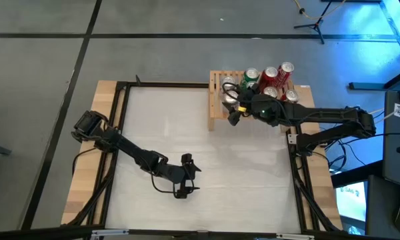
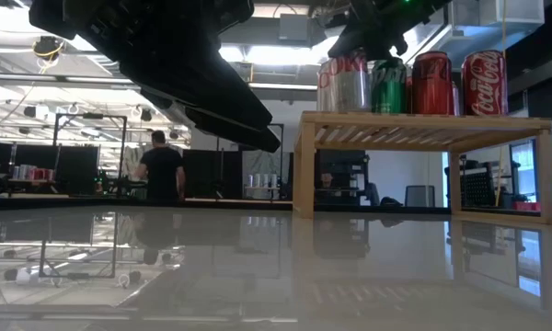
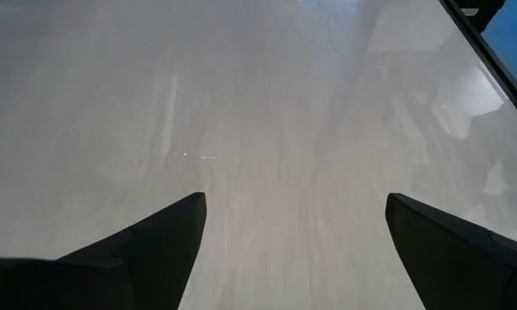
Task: Place canned beverage on shelf
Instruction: Put the silver soda can on the shelf aligned with the other silver soda can
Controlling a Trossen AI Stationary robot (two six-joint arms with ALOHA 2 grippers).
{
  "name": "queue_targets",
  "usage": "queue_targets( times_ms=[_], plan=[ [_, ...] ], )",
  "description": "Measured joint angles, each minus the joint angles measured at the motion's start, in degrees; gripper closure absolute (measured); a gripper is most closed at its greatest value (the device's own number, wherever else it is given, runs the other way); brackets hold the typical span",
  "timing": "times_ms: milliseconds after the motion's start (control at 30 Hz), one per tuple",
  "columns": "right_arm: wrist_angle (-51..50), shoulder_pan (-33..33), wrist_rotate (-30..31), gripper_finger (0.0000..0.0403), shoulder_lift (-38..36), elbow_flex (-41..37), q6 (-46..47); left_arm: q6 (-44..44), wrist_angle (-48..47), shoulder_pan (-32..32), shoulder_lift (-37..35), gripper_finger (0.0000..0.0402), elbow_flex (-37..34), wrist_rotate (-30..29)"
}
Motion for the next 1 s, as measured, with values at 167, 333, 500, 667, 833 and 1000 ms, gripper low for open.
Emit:
queue_targets(
  times_ms=[167, 333, 500, 667, 833, 1000],
  plan=[
    [0.06, 0.00, 0.01, 0.0079, 0.05, -0.04, 0.04, 0.00, 0.02, 0.00, 0.00, 0.0054, 0.00, 0.00],
    [0.02, 0.00, 0.19, 0.0079, 0.05, -0.07, 1.88, 0.00, 0.02, 0.02, 0.00, 0.0054, 0.00, 0.29],
    [0.09, 0.02, 0.55, 0.0079, 0.07, -0.11, 2.57, 0.00, 0.02, 0.02, 0.00, 0.0054, 0.00, 0.46],
    [0.13, 0.02, -0.01, 0.0079, 0.07, -0.11, 3.95, -0.11, 0.01, 0.00, 0.00, 0.0054, 0.00, 0.46],
    [0.02, 0.02, -0.10, 0.0079, 0.07, -0.11, 4.11, -0.17, 0.00, 0.00, 0.00, 0.0054, 0.00, 0.68],
    [-0.04, 0.02, -0.02, 0.0079, 0.07, -0.11, 4.30, -0.22, 0.04, 0.00, 0.00, 0.0054, 0.00, 0.68]
  ],
)
